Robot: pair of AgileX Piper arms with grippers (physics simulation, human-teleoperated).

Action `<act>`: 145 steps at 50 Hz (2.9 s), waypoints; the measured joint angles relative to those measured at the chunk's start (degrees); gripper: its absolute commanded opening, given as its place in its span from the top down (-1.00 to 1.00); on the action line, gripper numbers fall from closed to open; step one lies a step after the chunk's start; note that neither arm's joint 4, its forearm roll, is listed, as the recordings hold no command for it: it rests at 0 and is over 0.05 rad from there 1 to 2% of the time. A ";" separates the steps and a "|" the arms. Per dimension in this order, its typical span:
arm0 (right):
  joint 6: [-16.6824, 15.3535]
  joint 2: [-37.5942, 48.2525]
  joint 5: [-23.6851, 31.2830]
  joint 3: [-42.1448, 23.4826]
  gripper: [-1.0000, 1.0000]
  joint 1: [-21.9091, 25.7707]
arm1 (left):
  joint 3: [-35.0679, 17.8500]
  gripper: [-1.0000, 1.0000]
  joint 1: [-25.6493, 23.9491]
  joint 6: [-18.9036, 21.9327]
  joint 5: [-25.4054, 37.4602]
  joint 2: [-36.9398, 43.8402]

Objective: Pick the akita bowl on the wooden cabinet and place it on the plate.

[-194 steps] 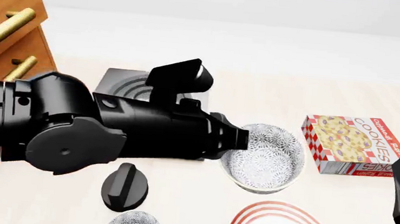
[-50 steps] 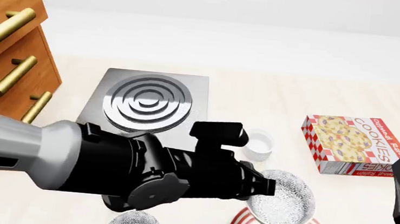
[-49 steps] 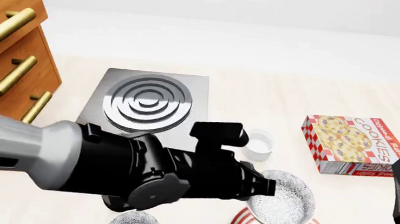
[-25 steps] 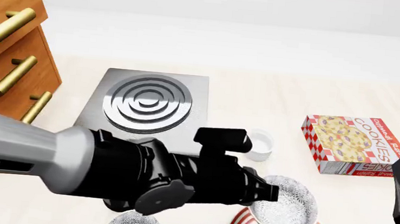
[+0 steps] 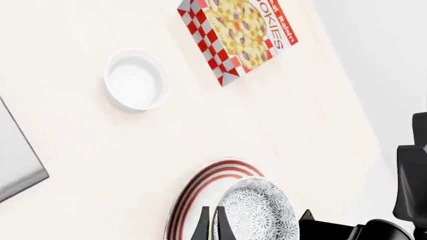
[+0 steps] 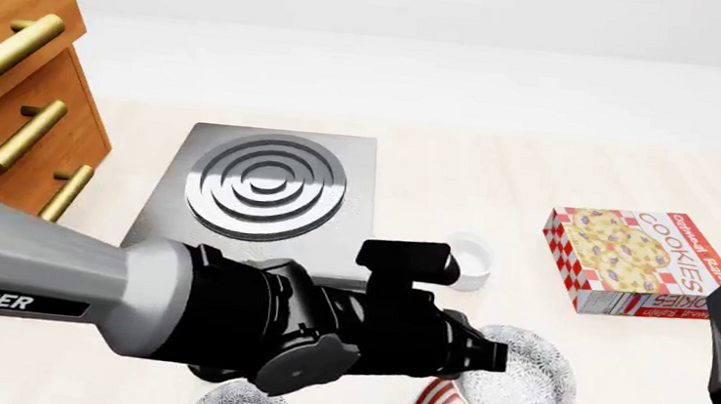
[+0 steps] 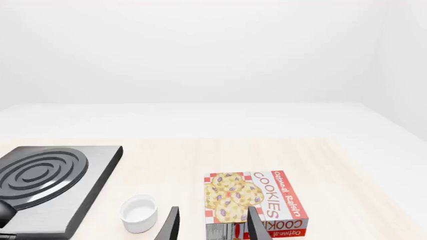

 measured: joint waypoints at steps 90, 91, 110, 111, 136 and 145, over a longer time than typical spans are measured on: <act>0.00 0.01 -0.03 0.02 -1.00 -0.01 | 0.24 1.00 -1.23 -2.77 -4.63 5.81; 0.00 0.01 -0.03 0.02 -1.00 -0.01 | 0.24 1.00 -1.23 -2.79 -4.66 5.85; 0.00 0.05 -0.04 0.00 -1.00 -0.01 | 0.23 1.00 -1.17 -3.03 -5.25 6.33; 0.00 0.05 -0.04 -0.01 -1.00 -0.01 | 0.23 1.00 -1.18 -3.05 -5.29 6.35; 0.00 0.08 -0.06 -0.02 -1.00 -0.02 | 0.12 -1.00 -3.02 -1.97 -5.95 4.50; 0.00 0.04 -0.03 -0.01 -1.00 -0.02 | 0.34 -1.00 -3.13 -1.74 -5.65 3.53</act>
